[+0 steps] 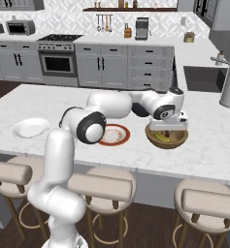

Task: Pick the chicken drumstick and cucumber from their plates and place them in the bowl. Then put the bowl in the fridge.

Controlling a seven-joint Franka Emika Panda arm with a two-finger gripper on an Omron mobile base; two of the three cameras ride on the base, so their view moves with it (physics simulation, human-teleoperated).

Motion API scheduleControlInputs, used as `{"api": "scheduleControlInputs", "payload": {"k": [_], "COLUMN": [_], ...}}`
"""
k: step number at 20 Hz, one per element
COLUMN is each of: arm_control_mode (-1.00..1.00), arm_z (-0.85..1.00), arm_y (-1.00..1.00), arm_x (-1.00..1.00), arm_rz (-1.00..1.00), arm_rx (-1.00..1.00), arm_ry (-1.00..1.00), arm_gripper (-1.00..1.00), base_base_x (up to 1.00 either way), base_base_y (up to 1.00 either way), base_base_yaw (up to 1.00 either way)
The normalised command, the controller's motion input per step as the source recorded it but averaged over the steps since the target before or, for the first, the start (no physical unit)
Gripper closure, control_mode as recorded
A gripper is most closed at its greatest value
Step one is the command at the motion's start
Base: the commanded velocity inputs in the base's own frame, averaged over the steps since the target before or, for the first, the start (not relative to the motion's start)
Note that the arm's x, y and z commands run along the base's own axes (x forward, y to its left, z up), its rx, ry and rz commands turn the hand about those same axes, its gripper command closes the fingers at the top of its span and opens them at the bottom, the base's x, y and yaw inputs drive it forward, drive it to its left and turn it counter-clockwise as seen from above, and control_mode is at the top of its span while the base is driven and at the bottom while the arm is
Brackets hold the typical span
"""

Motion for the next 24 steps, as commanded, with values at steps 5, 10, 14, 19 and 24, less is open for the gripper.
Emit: {"api": "scheduleControlInputs", "payload": {"k": [5,10,14,19,24], "arm_control_mode": [-1.0,-1.0,-1.0,-1.0,-1.0], "arm_z": [-0.42,-0.19,-0.17,0.0,0.09], "arm_y": [0.0,0.0,0.0,0.0,0.01], "arm_x": [0.21,0.37,0.16,0.0,-0.11], "arm_rz": [0.06,0.03,0.0,0.0,0.0], "arm_rx": [0.0,0.0,0.0,0.0,0.0], "arm_ry": [0.01,0.0,0.0,0.0,-0.04], "arm_gripper": [1.0,1.0,-1.0,-1.0,-1.0], "base_base_x": [0.0,0.0,0.0,0.0,0.0], "base_base_y": [0.0,0.0,0.0,0.0,0.0], "base_base_yaw": [0.0,0.0,0.0,0.0,0.0]}}
